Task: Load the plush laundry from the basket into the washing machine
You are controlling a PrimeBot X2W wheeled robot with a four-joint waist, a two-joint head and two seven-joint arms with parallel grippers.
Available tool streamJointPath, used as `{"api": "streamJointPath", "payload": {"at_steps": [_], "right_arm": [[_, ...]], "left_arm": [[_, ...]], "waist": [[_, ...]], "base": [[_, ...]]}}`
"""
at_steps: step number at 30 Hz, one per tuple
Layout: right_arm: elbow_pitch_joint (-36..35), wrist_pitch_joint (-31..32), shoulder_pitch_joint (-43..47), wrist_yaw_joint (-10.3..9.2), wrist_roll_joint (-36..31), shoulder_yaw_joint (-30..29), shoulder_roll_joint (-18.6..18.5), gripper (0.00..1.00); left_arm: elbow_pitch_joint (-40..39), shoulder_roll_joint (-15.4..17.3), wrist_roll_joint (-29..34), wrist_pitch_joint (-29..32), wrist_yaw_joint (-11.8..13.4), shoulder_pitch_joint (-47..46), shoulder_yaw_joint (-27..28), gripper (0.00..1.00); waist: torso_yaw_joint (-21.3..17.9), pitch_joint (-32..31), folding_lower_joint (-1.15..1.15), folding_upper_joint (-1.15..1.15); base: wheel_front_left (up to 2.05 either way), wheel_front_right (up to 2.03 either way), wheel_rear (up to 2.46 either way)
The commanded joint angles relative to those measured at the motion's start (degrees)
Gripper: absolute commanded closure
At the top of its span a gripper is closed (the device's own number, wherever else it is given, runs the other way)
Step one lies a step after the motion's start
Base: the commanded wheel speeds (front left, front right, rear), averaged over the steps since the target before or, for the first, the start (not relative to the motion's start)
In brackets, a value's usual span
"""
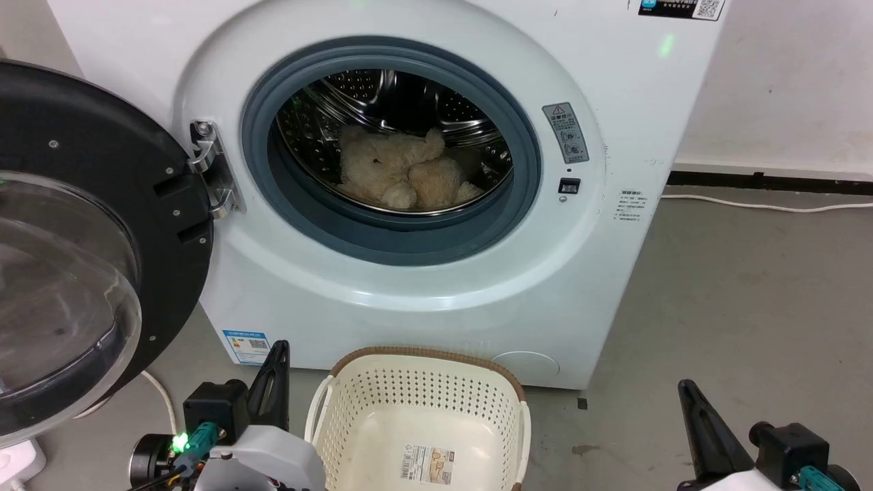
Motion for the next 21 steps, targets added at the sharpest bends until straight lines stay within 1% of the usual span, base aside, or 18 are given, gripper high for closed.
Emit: {"api": "streamJointPath", "payload": {"at_steps": [1,21], "right_arm": [[-0.56,0.42,-1.15,-0.02,-0.50,0.06,-0.01,1.00],[-1.81,2.66,-2.32,-0.03,-2.11,0.09,-0.01,1.00]], "left_arm": [[-0.55,-0.54,0.95,0.35,-0.34,0.78,0.71,1.00],[-2.21,-2.24,4.50,1.73,-1.57,1.32,3.31,1.00]], "waist": [[-0.03,0.05,0.00,0.00],[-0.30,0.52,0.00,0.00]], "base": [[0.00,0.00,0.00],[0.00,0.00,0.00]]}}
